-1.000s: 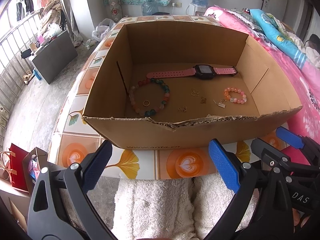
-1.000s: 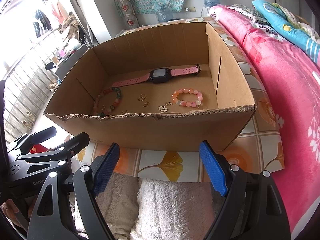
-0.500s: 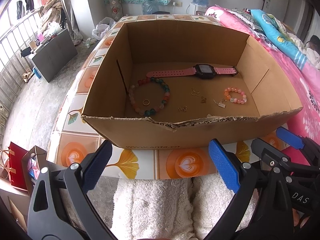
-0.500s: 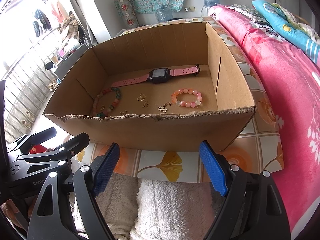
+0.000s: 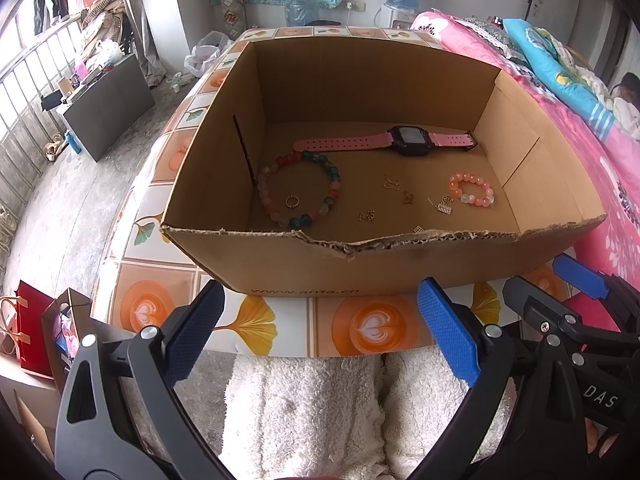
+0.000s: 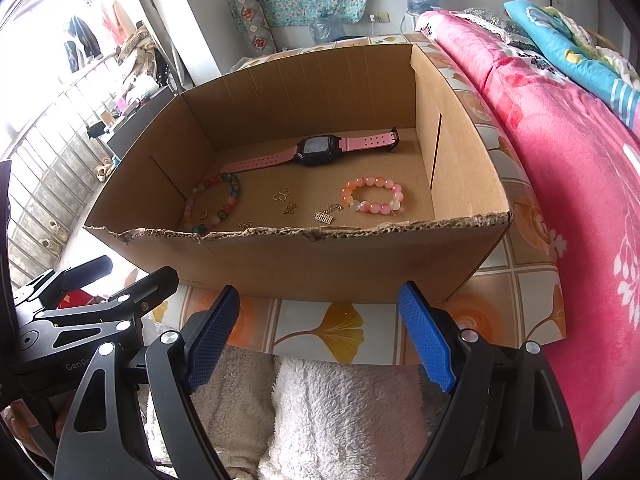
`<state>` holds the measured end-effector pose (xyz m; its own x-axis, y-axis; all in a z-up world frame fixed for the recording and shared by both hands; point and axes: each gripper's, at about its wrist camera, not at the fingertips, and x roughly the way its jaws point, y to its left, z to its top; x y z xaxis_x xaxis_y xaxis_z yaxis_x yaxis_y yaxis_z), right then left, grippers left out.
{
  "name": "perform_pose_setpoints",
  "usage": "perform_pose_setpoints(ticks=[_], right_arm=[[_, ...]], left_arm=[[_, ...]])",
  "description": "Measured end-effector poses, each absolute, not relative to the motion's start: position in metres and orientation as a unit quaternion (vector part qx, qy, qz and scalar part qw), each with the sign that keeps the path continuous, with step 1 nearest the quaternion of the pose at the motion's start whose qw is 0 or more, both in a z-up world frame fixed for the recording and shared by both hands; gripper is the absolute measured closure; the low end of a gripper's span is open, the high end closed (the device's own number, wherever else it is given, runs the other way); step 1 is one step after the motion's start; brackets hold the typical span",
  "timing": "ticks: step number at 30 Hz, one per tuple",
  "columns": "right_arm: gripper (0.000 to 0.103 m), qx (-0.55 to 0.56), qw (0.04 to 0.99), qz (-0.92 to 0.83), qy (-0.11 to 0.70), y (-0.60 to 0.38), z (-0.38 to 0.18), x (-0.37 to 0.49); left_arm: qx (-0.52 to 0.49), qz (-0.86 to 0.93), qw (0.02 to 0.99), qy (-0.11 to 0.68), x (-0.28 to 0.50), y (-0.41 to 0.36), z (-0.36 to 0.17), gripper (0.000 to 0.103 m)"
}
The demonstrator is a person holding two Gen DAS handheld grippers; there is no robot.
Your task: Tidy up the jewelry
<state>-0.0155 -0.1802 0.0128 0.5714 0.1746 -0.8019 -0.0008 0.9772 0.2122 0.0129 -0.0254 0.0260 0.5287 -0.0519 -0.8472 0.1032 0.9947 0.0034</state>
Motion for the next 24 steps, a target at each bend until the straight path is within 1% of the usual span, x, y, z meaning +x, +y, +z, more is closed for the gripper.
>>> perform_pose_setpoints(ticks=[9,24], right_arm=[[0.023,0.105,0.874,0.053,0.471,-0.182,0.01,-0.011],[0.023,0.113,0.867,0.049,0.484,-0.181,0.006,-0.003]], left_arm=[[0.019,-0.042,0.86,0.508,0.021,-0.025,0.014,0.009],[0.016,-0.043,0.855,0.517,0.031,-0.023,0.01,0.01]])
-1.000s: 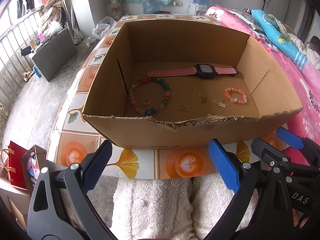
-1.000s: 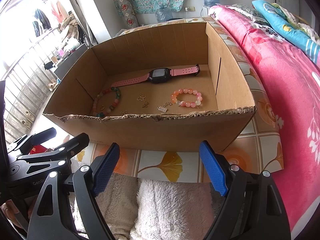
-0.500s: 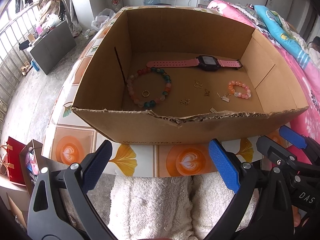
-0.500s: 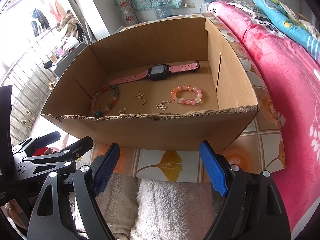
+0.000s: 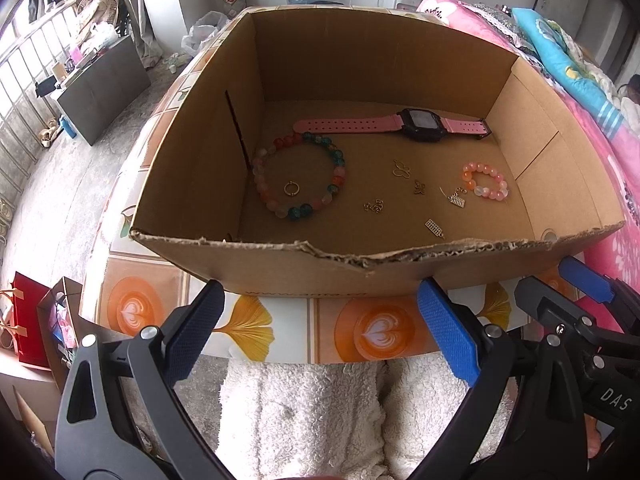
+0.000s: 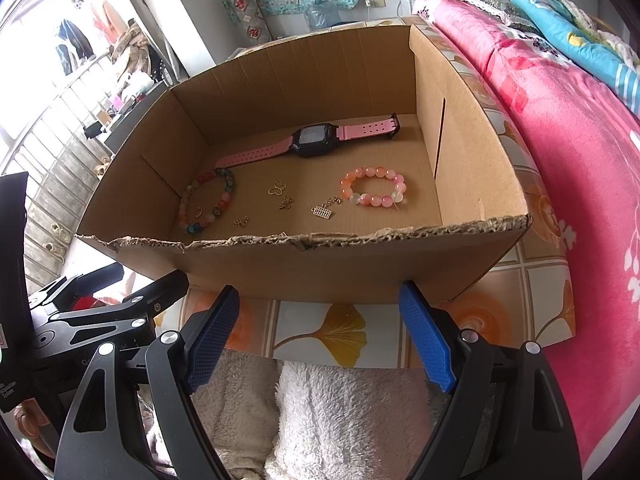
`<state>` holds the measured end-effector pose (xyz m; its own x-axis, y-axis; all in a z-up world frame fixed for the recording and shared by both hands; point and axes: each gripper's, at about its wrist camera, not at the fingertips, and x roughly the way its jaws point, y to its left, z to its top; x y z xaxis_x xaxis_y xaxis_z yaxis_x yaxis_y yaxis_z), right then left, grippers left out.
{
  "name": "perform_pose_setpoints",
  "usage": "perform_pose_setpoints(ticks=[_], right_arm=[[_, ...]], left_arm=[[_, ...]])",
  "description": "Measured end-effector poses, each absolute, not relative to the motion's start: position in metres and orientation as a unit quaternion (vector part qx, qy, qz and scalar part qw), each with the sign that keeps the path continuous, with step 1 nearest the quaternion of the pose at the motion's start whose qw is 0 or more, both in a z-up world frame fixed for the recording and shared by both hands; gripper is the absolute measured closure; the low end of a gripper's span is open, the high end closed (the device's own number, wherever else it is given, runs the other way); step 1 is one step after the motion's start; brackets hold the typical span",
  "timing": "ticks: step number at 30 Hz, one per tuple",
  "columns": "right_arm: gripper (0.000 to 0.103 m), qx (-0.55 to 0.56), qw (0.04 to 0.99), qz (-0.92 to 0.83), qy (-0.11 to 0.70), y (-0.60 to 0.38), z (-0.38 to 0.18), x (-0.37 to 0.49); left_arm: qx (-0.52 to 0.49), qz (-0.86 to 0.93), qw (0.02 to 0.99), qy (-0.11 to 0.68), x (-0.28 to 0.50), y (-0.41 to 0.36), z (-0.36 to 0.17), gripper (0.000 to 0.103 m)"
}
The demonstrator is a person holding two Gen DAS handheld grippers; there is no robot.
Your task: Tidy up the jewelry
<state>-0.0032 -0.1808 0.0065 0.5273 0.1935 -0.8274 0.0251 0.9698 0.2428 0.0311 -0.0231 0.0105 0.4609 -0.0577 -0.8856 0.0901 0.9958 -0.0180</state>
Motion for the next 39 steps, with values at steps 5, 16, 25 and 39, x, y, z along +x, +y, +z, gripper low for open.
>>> perform_pose_setpoints(ticks=[5,16,25,39], right_arm=[[0.023,0.112,0.866,0.047,0.484,-0.1809,0.0063,-0.0025],[0.023,0.11,0.866,0.044,0.486,-0.1802,0.0064,-0.0022],[0.023,0.11,0.866,0.042,0.487,-0.1798,0.0064,-0.0028],[0.023,0.11,0.866,0.042,0.486,-0.1797,0.0063,-0.0028]], left_arm=[[0.014,-0.044,0.855,0.517,0.0309,-0.0236,0.0112,0.009],[0.011,-0.044,0.854,0.517,0.0306,-0.0216,0.0113,0.009],[0.013,-0.045,0.855,0.516,0.0303,-0.0213,0.0122,0.009],[0.013,-0.045,0.855,0.516,0.0297,-0.0219,0.013,0.009]])
